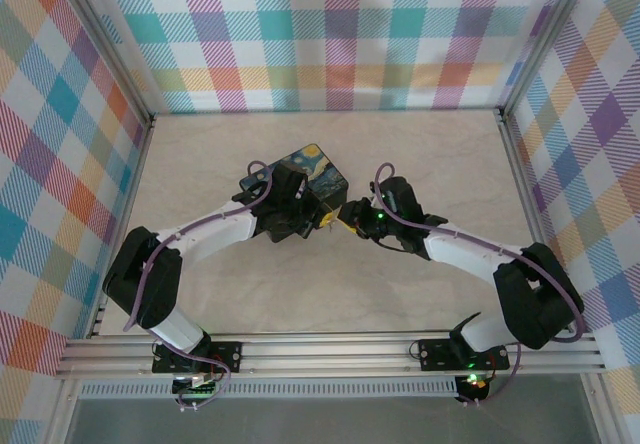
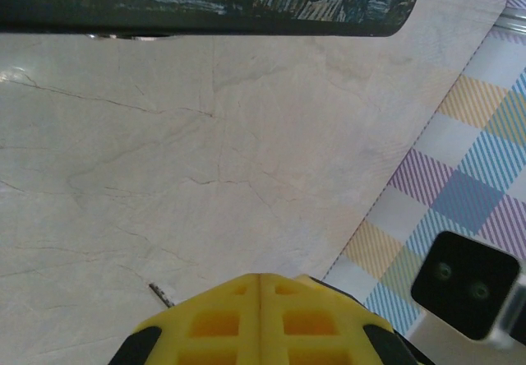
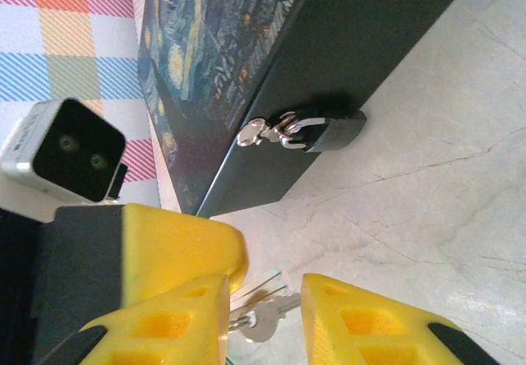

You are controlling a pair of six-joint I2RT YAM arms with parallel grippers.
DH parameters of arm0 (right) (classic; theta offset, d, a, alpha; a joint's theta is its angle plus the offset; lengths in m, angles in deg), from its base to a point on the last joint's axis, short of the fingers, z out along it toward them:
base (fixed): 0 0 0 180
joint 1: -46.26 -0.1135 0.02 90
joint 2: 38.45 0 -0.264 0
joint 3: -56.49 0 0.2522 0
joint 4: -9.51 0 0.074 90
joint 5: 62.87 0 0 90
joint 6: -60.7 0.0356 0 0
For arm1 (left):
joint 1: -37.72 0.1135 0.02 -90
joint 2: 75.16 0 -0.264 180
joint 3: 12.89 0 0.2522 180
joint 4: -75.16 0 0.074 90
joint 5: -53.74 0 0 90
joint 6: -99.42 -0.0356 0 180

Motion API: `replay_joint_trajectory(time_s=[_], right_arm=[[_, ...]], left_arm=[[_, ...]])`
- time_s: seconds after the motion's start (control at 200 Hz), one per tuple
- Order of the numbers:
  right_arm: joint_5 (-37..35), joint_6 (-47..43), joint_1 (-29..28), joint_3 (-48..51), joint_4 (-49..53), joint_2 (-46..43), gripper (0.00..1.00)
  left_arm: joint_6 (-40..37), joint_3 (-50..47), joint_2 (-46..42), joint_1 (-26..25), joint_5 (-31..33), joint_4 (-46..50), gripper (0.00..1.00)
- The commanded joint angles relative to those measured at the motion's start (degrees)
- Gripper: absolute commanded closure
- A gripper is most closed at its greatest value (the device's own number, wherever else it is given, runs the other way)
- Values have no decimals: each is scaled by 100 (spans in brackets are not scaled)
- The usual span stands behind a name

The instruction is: Unlock the padlock with the key

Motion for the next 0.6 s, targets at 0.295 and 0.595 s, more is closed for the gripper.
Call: replay_joint_trajectory(time_s=[0.295,0.595], right_arm=[[-111,768,35,7,-508,73,72],[-73,997,42,-1,-717,76,78]], left_arm=[[33,-47,-249,83,-185,-291,100],[144,-141,-240,83,-230,-460,100]])
